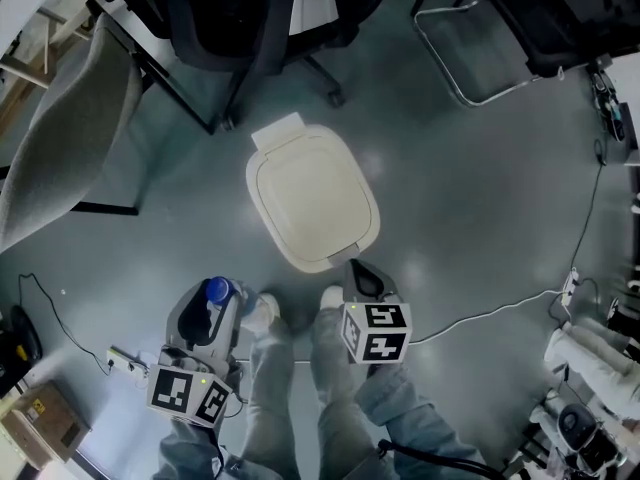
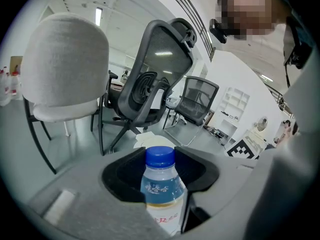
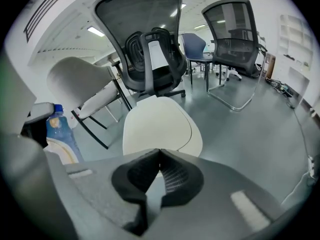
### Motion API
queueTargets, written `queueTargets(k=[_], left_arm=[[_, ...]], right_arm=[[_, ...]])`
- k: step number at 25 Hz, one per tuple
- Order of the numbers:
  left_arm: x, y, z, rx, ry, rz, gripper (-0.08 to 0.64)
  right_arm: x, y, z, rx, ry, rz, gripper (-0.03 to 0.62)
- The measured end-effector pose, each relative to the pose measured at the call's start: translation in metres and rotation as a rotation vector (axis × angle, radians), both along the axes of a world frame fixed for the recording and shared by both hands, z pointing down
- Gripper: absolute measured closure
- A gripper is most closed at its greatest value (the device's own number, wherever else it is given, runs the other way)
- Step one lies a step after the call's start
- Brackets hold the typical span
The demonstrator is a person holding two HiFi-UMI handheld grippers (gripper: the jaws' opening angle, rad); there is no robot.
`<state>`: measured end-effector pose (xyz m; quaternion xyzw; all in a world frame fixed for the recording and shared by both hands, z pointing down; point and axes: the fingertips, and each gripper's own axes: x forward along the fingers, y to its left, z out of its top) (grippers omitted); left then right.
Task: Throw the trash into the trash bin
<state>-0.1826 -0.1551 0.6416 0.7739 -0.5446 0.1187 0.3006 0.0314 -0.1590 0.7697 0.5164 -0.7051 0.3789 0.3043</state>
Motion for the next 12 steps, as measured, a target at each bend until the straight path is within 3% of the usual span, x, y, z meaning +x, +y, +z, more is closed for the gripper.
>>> queueTargets(k=[12], left_arm=[[-0.008,0.004,0.008,-0.014,-0.021,-0.007,0.371]], right_arm=[[0.005,0.006,0.028,-0.042,0.021,0.004,0.589]])
